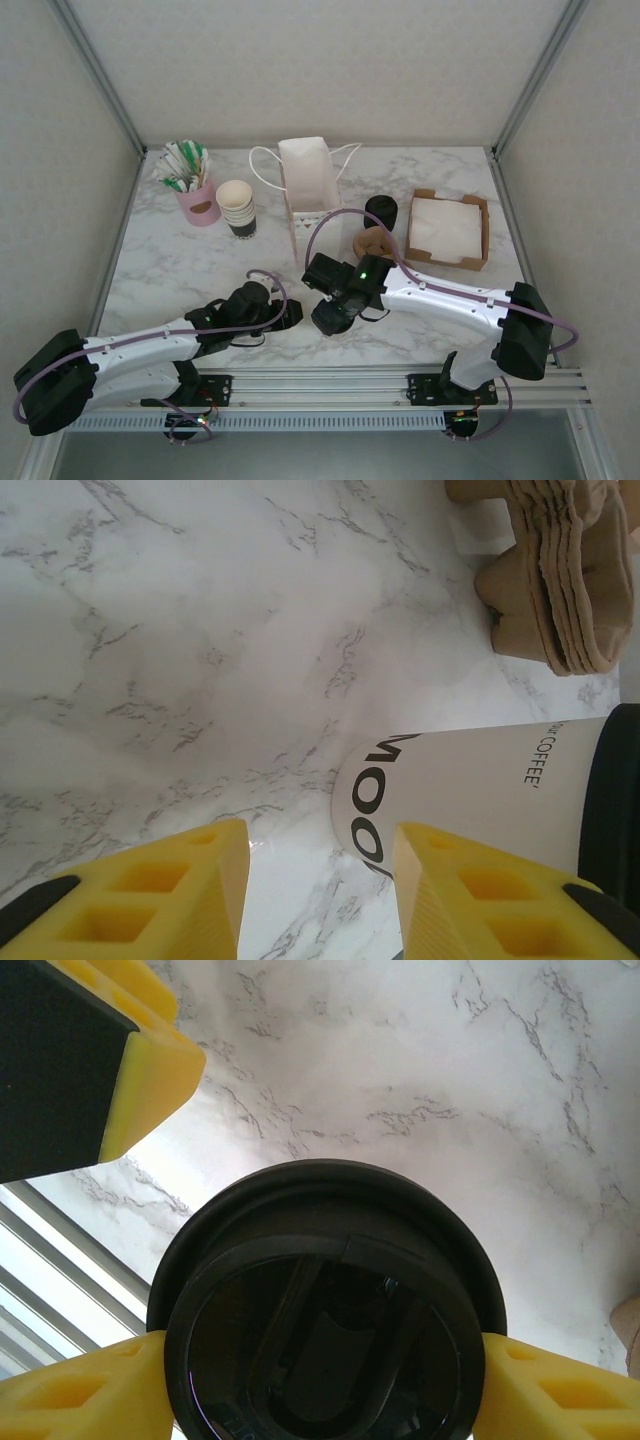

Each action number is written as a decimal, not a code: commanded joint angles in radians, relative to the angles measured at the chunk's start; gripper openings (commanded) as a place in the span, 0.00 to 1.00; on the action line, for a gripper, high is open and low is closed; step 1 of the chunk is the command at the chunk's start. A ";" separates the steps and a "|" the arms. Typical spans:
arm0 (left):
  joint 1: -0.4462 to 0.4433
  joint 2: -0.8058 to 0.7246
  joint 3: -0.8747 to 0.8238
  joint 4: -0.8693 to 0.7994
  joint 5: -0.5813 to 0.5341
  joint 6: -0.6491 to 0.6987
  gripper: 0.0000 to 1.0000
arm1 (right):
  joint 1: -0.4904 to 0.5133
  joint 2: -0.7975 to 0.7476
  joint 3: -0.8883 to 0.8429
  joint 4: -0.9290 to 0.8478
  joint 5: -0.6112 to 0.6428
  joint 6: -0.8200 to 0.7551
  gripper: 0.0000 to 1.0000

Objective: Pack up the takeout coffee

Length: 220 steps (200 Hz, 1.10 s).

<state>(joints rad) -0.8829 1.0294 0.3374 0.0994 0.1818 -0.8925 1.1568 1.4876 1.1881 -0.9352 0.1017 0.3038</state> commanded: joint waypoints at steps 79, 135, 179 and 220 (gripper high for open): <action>0.025 -0.096 0.051 -0.106 -0.097 0.052 0.49 | 0.010 0.101 0.003 -0.014 0.034 0.044 0.71; 0.036 -0.108 0.066 -0.114 -0.104 0.065 0.55 | 0.010 0.083 0.033 -0.017 0.040 0.047 0.85; 0.038 -0.104 0.083 -0.105 -0.108 0.070 0.58 | 0.010 0.058 0.054 -0.035 0.050 0.055 0.95; 0.041 -0.102 0.116 -0.129 -0.108 0.086 0.59 | 0.003 0.010 0.061 -0.040 0.053 0.063 0.99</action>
<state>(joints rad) -0.8536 0.9348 0.4068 -0.0036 0.1032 -0.8330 1.1591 1.5391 1.2400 -0.9466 0.1364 0.3527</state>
